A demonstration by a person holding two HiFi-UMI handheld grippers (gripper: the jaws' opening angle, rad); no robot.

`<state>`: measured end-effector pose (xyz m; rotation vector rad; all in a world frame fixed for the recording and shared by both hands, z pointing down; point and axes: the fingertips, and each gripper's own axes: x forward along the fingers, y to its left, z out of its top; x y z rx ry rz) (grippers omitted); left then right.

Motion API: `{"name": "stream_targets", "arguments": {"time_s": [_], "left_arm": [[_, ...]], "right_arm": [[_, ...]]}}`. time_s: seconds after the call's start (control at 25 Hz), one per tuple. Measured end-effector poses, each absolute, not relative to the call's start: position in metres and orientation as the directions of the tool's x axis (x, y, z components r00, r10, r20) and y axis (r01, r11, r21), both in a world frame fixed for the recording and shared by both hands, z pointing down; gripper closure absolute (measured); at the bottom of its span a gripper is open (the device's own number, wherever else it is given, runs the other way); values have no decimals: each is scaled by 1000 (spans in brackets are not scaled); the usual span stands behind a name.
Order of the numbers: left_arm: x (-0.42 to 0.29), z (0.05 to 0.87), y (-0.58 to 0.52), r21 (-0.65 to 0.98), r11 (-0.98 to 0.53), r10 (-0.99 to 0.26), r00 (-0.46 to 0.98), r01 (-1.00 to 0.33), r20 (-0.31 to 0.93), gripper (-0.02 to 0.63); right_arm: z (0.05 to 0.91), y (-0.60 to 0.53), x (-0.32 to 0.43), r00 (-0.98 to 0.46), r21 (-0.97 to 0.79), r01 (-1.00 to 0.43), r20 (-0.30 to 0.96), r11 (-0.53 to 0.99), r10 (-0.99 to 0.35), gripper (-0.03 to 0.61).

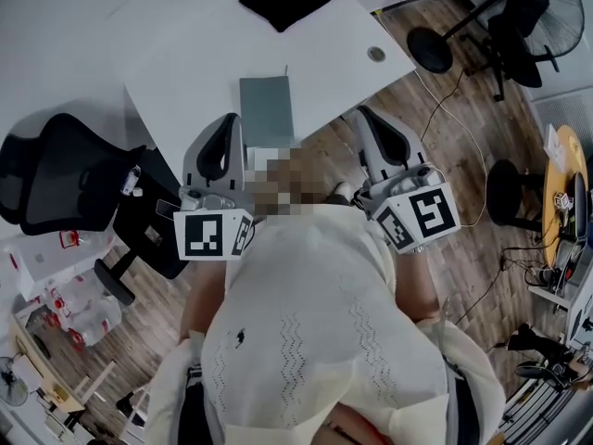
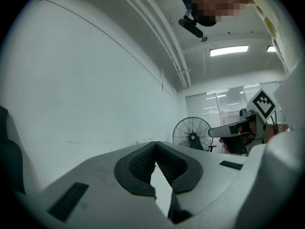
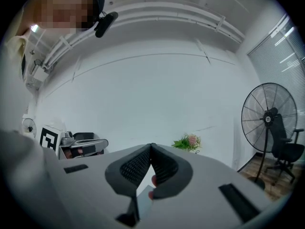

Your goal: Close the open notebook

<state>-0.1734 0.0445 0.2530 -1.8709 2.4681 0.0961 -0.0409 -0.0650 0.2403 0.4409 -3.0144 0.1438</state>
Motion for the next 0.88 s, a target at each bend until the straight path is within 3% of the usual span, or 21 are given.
{"name": "stream_targets", "arguments": {"time_s": [0.88], "left_arm": [[-185,273,48,48,283,-958,-284,-958,-38,601]], "right_arm": [[245,-63,-51,-953,-47,-284,125,958,-276,578]]}}
